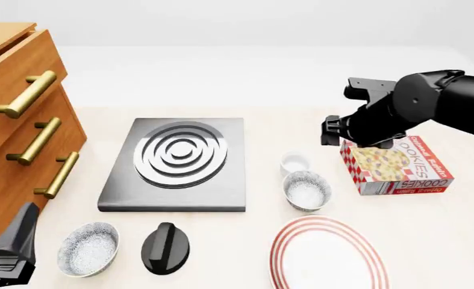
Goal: Pick the akita bowl between the plate and the ramekin and place it on the plate.
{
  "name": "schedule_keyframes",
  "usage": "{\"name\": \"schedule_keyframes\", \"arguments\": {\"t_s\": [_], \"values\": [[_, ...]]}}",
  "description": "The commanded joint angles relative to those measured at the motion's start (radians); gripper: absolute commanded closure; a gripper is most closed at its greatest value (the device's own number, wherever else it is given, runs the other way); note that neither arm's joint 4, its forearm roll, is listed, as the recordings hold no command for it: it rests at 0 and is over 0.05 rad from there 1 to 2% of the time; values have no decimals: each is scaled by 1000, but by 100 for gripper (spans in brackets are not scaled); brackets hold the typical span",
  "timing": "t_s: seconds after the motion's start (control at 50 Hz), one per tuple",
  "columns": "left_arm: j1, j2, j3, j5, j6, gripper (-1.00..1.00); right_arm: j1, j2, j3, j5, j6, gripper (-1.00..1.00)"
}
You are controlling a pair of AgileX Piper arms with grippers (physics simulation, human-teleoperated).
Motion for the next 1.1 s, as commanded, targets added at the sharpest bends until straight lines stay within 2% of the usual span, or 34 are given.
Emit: {"name": "schedule_keyframes", "arguments": {"t_s": [0.02,0.68,1.1], "values": [[0,0,0,0,0,-100,1,54,21,-54,21,-100],[0,0,0,0,0,-100,12,67,129,-130,47,-100],[0,0,0,0,0,-100,9,87,183,-169,26,-100]]}}
